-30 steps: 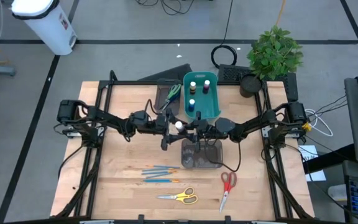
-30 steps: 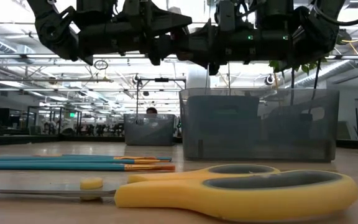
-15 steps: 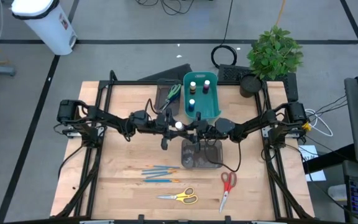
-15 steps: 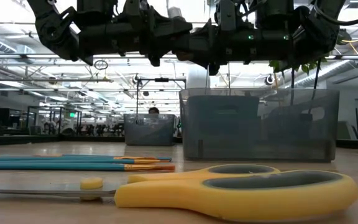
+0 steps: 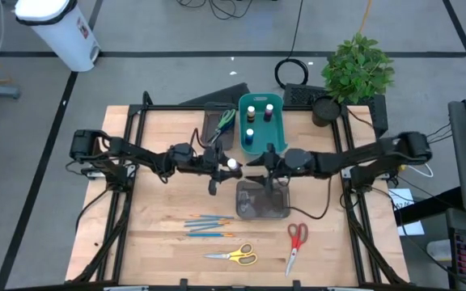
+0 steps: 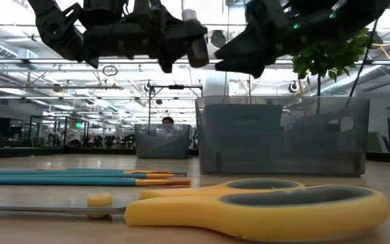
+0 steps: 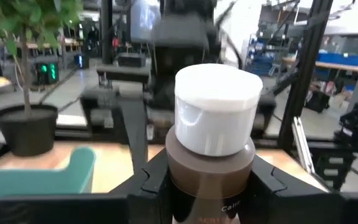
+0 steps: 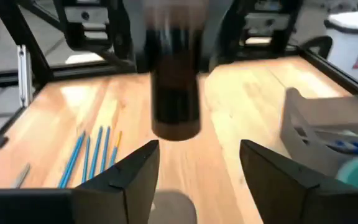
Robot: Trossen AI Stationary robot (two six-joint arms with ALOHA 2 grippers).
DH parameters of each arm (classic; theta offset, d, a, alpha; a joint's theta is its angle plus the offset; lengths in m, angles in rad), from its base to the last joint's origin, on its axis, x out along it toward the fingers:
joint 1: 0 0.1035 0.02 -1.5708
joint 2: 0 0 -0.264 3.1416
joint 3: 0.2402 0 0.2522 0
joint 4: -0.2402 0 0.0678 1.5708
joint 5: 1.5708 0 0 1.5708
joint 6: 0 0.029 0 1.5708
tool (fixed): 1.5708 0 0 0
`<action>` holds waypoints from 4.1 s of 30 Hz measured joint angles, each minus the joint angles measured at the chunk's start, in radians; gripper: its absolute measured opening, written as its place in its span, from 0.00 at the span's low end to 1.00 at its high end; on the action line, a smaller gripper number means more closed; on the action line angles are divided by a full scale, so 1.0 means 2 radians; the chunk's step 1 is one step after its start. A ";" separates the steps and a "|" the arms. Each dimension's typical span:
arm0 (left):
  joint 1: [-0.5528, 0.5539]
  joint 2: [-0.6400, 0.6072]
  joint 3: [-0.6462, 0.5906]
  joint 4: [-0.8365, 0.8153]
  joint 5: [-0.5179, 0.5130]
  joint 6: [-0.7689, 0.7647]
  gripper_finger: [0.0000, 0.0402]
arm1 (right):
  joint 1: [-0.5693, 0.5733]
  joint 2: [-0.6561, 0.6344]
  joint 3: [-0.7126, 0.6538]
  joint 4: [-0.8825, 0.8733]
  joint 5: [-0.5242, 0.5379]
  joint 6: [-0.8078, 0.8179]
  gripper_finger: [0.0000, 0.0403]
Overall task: Pick & Place Paint Supplies
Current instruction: Put the brown paint bottle into the green bin
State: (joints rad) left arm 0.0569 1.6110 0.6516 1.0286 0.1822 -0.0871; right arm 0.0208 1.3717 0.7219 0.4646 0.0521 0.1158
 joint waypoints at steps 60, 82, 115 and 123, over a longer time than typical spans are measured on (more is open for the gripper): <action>0.000 0.001 0.000 -0.108 -0.071 0.026 0.33 | -0.027 0.100 0.253 -0.302 -0.001 -0.048 0.56; 0.000 0.001 0.000 -0.109 -0.070 0.026 0.33 | -0.027 0.100 0.252 -0.275 -0.001 -0.050 0.52; 0.002 -0.106 0.000 -0.194 -0.050 0.009 0.89 | -0.027 0.076 0.250 -0.293 -0.026 -0.043 0.25; 0.005 -0.245 0.000 -0.370 -0.052 0.075 0.94 | -0.027 0.018 0.251 -0.305 0.018 -0.075 0.25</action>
State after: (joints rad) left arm 0.0677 1.1200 0.6525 0.2887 0.0776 0.0625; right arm -0.0338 1.4083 1.2240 -0.1458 0.0878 -0.0341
